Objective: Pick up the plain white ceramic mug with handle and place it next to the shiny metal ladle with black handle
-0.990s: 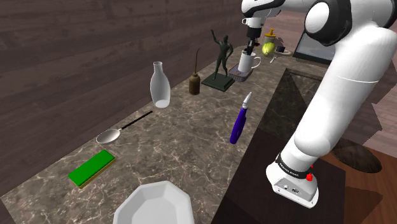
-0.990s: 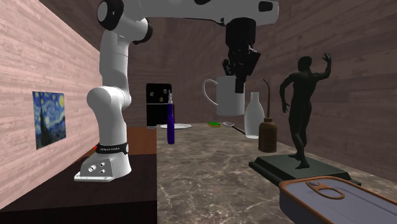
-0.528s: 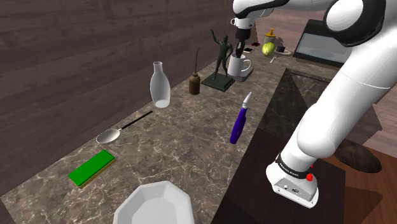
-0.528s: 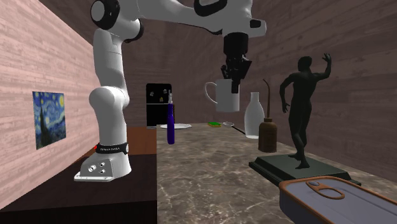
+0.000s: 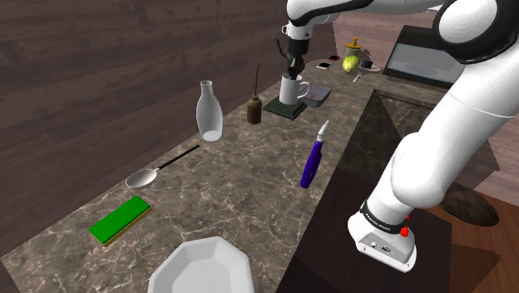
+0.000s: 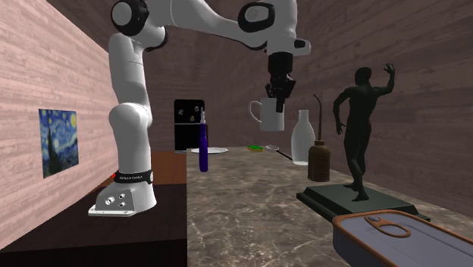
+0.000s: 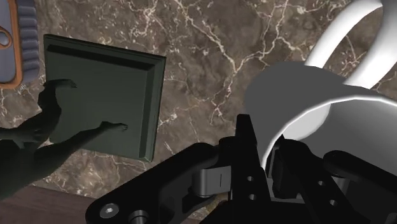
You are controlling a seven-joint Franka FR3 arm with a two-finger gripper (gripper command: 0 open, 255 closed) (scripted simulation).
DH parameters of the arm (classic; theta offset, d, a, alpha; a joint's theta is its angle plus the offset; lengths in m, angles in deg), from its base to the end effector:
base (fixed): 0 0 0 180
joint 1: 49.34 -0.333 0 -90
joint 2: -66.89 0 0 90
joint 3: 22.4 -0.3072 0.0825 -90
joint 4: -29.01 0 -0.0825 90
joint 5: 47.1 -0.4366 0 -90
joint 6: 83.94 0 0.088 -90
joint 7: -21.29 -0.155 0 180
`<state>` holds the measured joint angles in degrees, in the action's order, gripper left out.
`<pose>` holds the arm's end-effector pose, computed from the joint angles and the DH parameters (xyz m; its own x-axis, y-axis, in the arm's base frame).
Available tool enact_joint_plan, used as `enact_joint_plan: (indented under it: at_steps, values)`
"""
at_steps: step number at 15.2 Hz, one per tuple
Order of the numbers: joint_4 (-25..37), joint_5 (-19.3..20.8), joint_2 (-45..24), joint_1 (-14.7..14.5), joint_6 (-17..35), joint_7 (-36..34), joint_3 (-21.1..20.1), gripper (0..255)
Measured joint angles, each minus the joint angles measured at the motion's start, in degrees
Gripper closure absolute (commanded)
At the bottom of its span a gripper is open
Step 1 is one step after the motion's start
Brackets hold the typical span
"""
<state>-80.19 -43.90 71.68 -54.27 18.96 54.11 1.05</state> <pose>0.5511 -0.1959 0.4559 0.9644 0.2615 -0.0391 0.2617 -0.9652 -0.0005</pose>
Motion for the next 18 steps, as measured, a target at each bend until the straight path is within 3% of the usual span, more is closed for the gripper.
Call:
enact_joint_plan:
  at_steps: [9,18]
  values:
    - [0.42,-1.16,-0.71,-5.76,-0.17,-12.19,-6.75,255]
    - [7.92,-3.1,-6.47,-11.12,-2.19,-22.6,-12.34,255]
